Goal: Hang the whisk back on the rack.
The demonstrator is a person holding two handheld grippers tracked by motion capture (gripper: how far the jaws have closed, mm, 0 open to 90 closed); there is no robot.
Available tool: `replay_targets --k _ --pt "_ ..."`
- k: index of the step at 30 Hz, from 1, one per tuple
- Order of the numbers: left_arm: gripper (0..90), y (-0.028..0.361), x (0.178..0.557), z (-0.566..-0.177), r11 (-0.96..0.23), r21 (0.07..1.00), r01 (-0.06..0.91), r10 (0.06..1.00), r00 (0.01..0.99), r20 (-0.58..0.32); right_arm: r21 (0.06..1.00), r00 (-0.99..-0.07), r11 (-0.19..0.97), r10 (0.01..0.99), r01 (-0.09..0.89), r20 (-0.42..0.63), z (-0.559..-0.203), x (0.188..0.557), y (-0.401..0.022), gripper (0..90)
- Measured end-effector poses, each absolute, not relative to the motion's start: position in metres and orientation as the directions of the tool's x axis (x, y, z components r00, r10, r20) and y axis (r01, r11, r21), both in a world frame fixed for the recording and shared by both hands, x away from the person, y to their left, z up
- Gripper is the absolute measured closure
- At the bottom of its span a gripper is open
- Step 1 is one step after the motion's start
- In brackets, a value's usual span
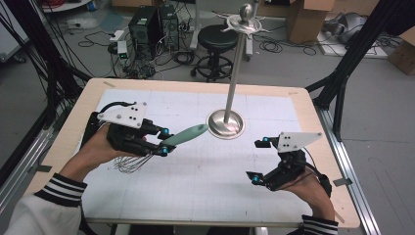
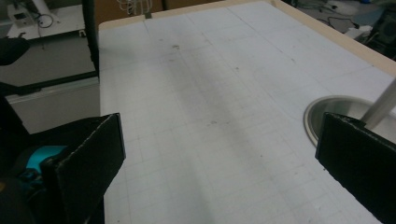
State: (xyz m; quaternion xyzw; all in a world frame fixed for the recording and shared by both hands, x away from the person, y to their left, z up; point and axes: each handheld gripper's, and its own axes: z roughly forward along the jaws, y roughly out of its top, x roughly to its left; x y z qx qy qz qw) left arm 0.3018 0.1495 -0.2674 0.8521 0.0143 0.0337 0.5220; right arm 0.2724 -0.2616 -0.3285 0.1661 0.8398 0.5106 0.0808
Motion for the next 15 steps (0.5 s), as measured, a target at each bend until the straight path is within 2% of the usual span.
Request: replay_targets --k 15 --pt "69.3 0.149 0.302 -0.267 -0.447 0.895 -0.005 0.054 0.998 0.032 0.886 -0.974 0.442 0.221 0.139 0.043 -0.291 0.288 -0.229 0.5"
